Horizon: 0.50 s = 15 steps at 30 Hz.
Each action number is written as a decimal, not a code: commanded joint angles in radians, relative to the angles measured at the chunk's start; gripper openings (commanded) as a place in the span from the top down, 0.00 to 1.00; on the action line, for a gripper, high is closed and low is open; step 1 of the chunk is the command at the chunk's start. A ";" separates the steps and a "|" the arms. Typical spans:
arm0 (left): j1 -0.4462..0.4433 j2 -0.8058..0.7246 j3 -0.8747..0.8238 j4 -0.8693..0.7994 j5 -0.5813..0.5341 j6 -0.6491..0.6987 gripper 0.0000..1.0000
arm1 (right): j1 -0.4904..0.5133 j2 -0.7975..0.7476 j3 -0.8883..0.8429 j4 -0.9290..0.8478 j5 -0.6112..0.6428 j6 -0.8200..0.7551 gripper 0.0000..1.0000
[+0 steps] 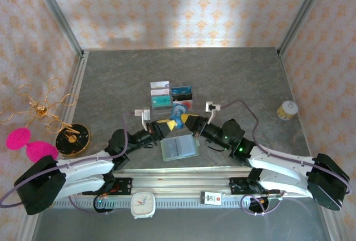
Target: Take the credit cards out of the card holder
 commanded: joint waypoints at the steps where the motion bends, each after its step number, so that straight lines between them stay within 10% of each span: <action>1: 0.020 -0.078 0.126 -0.181 0.006 0.151 1.00 | 0.010 -0.036 0.049 -0.273 0.069 -0.077 0.87; 15: 0.154 0.252 0.848 -1.363 0.096 1.202 1.00 | -0.157 -0.308 0.030 -0.684 0.157 -0.124 0.84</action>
